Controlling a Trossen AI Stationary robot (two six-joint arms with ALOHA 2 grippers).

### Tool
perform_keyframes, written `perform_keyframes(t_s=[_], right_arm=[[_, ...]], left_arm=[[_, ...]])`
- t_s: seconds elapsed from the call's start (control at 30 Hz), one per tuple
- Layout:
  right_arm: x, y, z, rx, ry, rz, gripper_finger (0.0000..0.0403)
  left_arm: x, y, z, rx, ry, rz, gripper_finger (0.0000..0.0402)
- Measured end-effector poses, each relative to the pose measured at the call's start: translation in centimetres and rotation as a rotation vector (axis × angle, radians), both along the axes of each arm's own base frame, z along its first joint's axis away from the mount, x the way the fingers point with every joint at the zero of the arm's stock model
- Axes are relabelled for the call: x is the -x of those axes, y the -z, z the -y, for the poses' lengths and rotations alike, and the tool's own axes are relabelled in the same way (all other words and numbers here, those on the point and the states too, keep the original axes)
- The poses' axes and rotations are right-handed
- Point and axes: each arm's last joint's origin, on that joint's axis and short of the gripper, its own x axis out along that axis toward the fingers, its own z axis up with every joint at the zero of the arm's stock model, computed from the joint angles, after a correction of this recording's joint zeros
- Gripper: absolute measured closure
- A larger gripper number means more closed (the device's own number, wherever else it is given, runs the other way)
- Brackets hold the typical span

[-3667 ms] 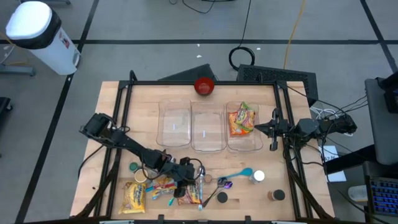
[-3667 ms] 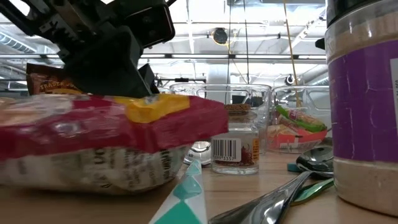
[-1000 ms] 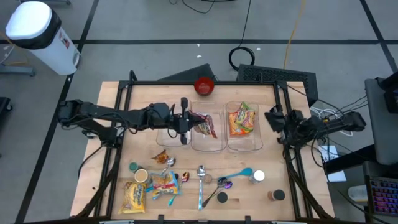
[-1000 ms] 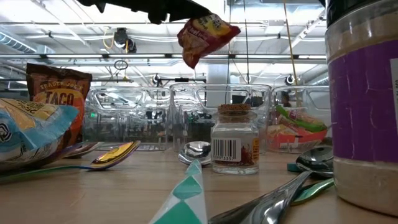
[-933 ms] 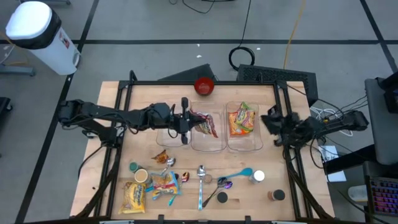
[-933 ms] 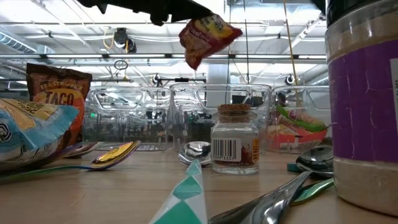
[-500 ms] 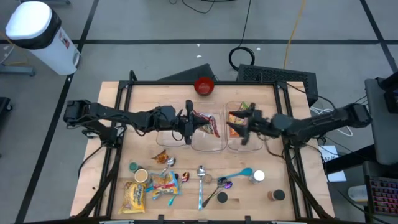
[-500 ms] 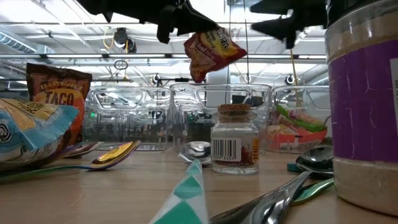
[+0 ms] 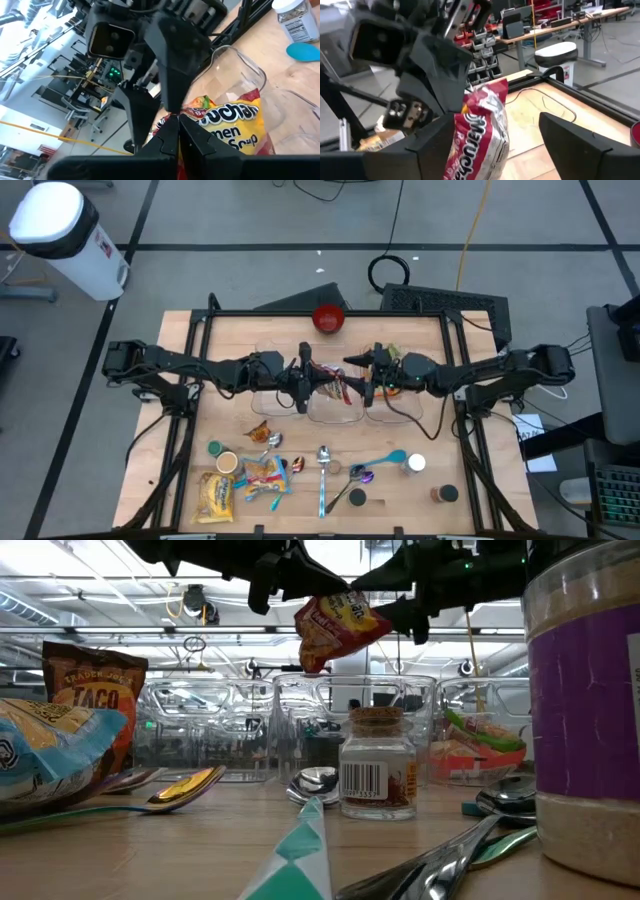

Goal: Pick & Place Food Item
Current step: Put the red noodle pack into the right transparent bin

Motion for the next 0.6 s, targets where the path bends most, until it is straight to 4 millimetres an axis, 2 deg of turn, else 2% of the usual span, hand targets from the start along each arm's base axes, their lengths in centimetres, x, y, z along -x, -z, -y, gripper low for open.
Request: perform_keyframes(t_s=[0.27, 0.37, 0.6], right_arm=[[-0.64, 0.82, -0.07, 0.001, -0.008, -0.011, 0.0188], [-0.65, 0.83, -0.07, 0.003, -0.008, -0.011, 0.0224], [-0.65, 0.73, -0.08, 0.013, -0.01, -0.003, 0.0325]], left_arm=[[-0.01, 0.07, 0.0, 0.0, 0.0, -0.004, 0.0389], [-0.01, 0.07, -0.02, 0.0, -0.001, -0.004, 0.0397], [-0.02, 0.01, -0.02, 0.004, -0.005, 0.003, 0.0385]])
